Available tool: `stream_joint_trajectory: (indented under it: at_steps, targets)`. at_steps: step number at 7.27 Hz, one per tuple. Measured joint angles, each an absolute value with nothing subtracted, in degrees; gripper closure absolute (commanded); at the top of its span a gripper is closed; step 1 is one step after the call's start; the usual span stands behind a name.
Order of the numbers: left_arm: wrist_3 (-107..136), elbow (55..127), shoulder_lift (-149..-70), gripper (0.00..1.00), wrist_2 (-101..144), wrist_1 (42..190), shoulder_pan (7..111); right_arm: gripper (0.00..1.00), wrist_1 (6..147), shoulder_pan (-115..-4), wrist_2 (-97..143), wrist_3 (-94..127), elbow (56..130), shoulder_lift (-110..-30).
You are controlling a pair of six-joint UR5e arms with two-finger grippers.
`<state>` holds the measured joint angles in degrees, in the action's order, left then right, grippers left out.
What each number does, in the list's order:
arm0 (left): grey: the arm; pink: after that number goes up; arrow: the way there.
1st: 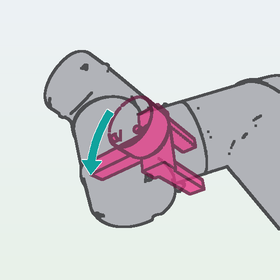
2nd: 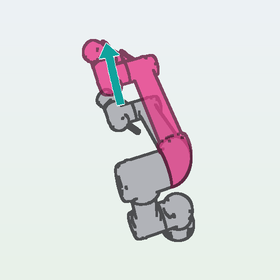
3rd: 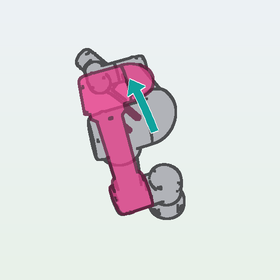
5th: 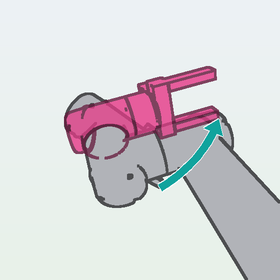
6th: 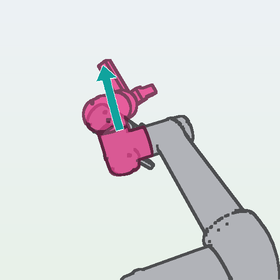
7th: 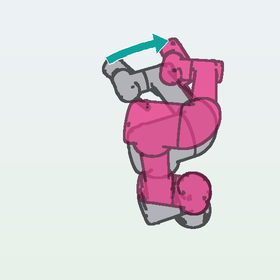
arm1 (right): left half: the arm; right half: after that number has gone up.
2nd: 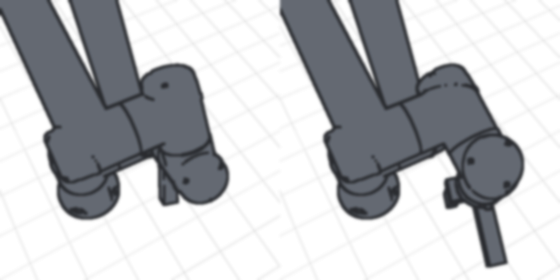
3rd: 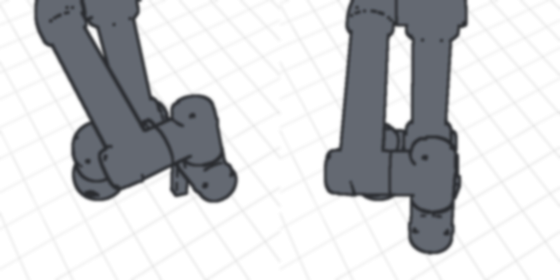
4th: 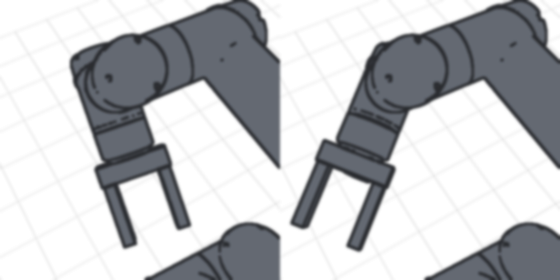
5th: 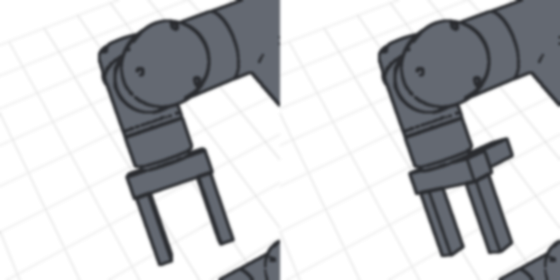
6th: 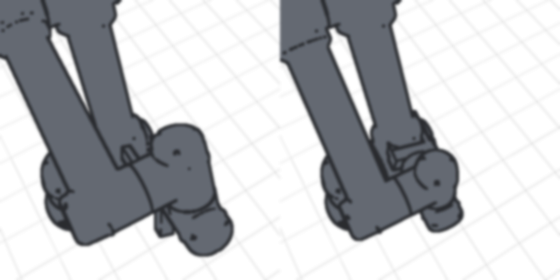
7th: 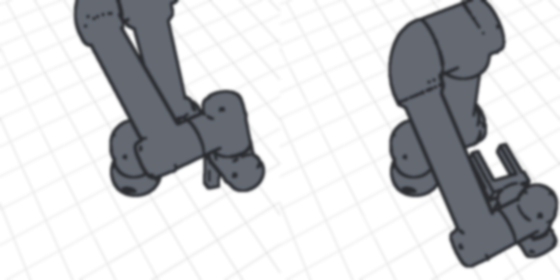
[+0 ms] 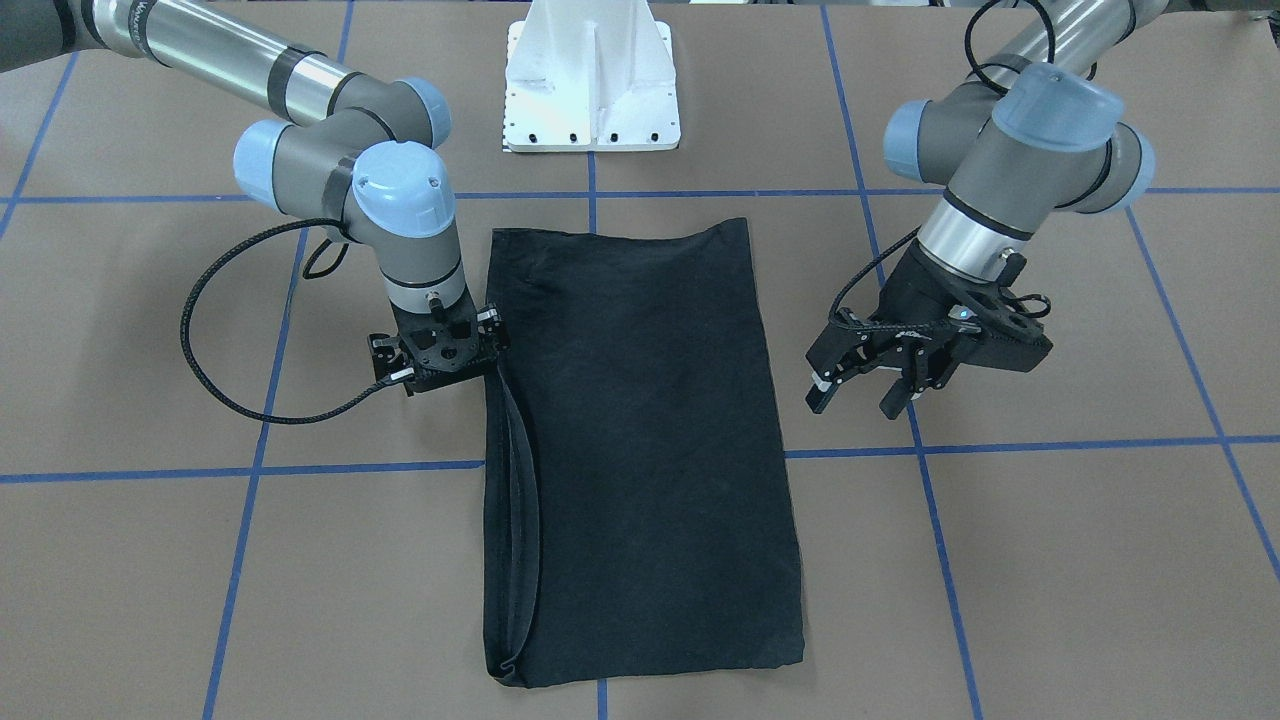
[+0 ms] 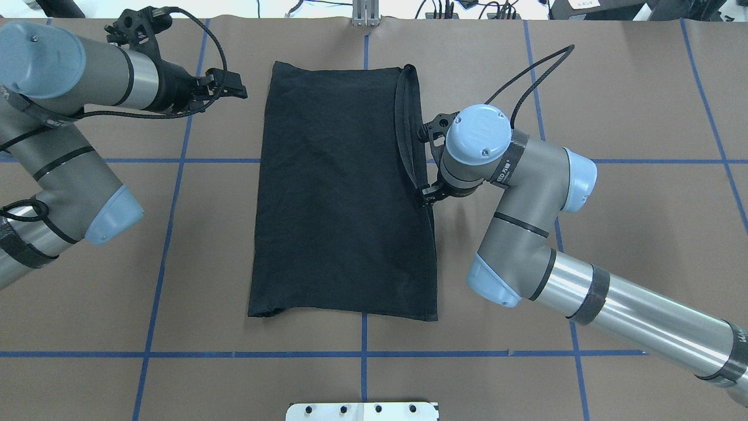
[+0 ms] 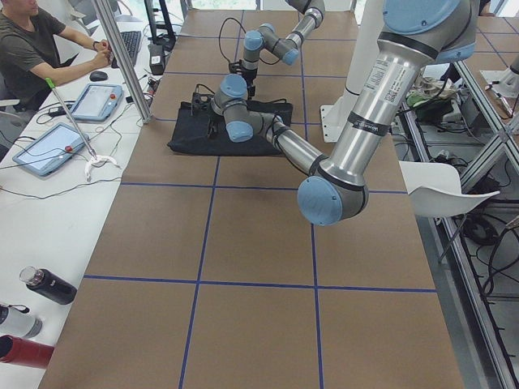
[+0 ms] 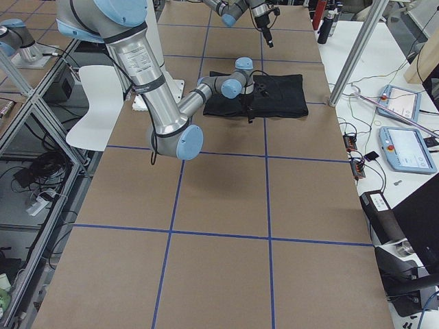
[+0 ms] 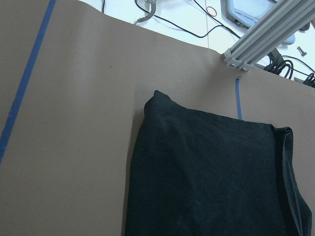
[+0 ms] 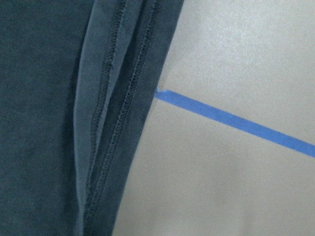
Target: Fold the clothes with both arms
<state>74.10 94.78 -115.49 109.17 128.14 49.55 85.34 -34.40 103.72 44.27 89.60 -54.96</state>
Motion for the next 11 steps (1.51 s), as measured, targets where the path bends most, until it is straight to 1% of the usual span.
stream_joint_trajectory:
  at_steps: [3, 4, 6, 8, 11]
  targets:
    - [74.0, 94.6, -115.3, 0.00, 109.2, 128.4, 49.6, 0.00, 85.2, -35.6, 103.8, 43.8, 89.4, -52.5]
    - [73.9, 94.6, -115.3, 0.00, 109.2, 128.4, 49.6, 0.00, 85.2, -35.8, 103.7, 43.8, 88.3, -51.0]
    - [73.9, 94.6, -115.3, 0.00, 109.2, 128.4, 49.6, 0.00, 83.7, -35.8, 103.4, 43.9, 82.9, -47.3]
    - [73.9, 94.6, -115.3, 0.00, 109.2, 128.3, 49.5, 0.00, 76.6, -36.0, 103.1, 44.0, 75.9, -45.9]
    - [73.9, 94.5, -115.3, 0.00, 109.2, 128.5, 49.5, 0.00, 74.3, -36.8, 103.4, 43.6, 73.7, -45.8]
